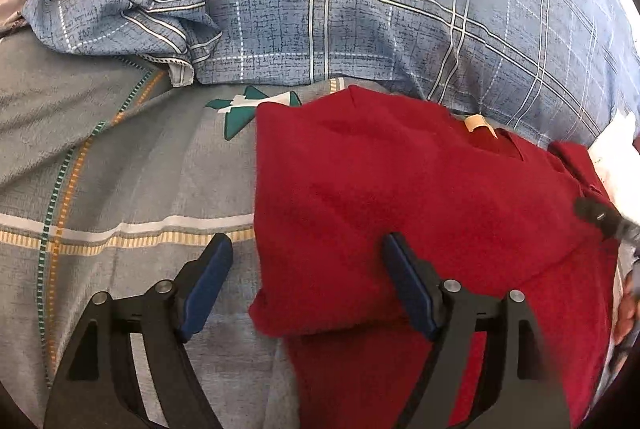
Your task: Fold small clothes
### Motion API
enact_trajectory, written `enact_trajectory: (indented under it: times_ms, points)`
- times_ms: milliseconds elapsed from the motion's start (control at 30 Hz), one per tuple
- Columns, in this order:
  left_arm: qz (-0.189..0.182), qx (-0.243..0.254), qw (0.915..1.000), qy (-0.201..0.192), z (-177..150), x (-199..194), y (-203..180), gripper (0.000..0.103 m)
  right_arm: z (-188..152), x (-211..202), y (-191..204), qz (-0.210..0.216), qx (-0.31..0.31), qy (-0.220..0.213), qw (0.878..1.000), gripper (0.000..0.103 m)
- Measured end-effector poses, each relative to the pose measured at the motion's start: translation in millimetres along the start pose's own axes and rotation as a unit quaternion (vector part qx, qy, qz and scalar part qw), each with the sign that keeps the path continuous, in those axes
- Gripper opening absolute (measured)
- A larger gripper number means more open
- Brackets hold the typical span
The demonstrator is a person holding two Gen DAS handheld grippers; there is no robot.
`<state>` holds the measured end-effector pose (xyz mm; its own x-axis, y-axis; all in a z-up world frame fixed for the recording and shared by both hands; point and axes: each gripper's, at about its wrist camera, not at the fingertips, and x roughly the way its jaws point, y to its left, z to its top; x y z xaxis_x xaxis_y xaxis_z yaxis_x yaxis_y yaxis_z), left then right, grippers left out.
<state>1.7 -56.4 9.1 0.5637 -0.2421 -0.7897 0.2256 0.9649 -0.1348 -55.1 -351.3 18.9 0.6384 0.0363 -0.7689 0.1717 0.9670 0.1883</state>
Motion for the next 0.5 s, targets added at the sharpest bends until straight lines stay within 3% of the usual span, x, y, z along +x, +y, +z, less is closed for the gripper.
enact_trajectory:
  times_ms: [100, 200, 367, 500]
  points:
    - [-0.002, -0.001, 1.0, -0.001, -1, 0, 0, 0.079, 13, -24, -28, -0.026, 0.036, -0.034, 0.998, 0.068]
    - [-0.003, -0.004, 1.0, 0.0, -3, 1, 1, 0.079, 20, -40, -71, -0.067, 0.101, -0.047, 0.992, 0.069]
    - [-0.003, -0.004, 1.0, 0.0, -6, 2, 1, 0.08, 11, -26, -135, -0.068, 0.206, -0.026, 0.976, 0.069]
    - [-0.003, -0.004, 1.0, 0.0, -6, 3, 1, 0.08, 12, -4, -158, -0.051, 0.245, -0.038, 0.968, 0.067]
